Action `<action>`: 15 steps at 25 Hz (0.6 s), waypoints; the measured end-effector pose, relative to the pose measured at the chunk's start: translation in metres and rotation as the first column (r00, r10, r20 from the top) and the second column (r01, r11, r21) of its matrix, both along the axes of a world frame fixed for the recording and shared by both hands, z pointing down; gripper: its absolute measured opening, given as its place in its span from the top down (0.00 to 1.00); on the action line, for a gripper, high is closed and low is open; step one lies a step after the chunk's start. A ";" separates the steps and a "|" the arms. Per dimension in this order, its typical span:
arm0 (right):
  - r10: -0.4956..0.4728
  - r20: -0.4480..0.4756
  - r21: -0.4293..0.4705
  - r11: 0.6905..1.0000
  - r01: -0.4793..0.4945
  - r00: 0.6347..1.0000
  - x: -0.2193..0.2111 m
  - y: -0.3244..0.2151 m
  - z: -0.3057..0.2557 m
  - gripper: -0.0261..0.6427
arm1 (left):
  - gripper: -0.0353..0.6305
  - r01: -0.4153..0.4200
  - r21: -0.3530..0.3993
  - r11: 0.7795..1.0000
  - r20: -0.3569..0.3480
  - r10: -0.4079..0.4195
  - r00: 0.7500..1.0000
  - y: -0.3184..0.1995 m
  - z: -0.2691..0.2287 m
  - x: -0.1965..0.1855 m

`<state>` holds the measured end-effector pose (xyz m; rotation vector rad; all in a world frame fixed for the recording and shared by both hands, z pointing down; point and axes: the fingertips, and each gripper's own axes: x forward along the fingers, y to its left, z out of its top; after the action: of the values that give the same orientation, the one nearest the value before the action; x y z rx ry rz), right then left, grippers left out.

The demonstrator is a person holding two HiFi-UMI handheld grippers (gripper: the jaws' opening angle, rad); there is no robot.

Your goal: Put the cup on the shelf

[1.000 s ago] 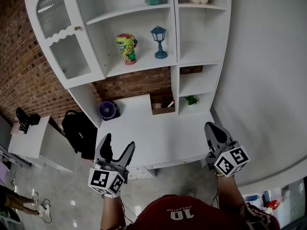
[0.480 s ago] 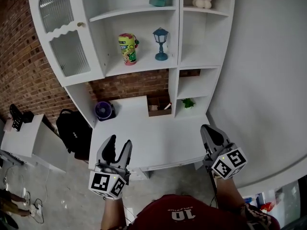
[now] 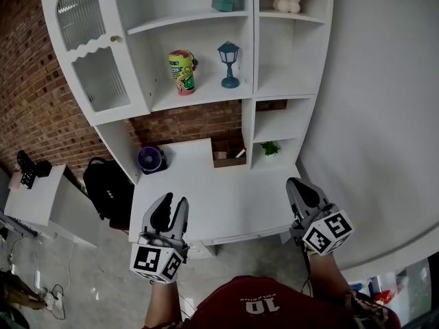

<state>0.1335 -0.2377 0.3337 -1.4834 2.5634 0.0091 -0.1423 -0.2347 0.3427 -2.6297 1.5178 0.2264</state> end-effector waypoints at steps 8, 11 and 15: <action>0.000 0.003 0.008 1.000 0.000 1.000 -0.008 0.003 -0.002 0.95 | 0.87 0.023 0.029 0.999 0.051 -0.025 0.998 0.003 -0.010 -0.002; -0.003 -0.009 0.017 1.000 0.004 1.000 -0.013 0.005 -0.004 0.95 | 0.90 0.024 0.033 0.999 0.051 -0.025 0.998 0.003 -0.010 -0.002; 0.002 -0.014 0.024 1.000 -0.001 1.000 -0.017 0.008 -0.004 0.95 | 0.95 0.022 0.024 0.999 0.033 -0.023 0.999 0.003 -0.008 -0.004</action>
<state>0.1164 -0.2299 0.3294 -1.4821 2.5640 0.0511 -0.1465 -0.2319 0.3347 -2.5836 1.5244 0.1963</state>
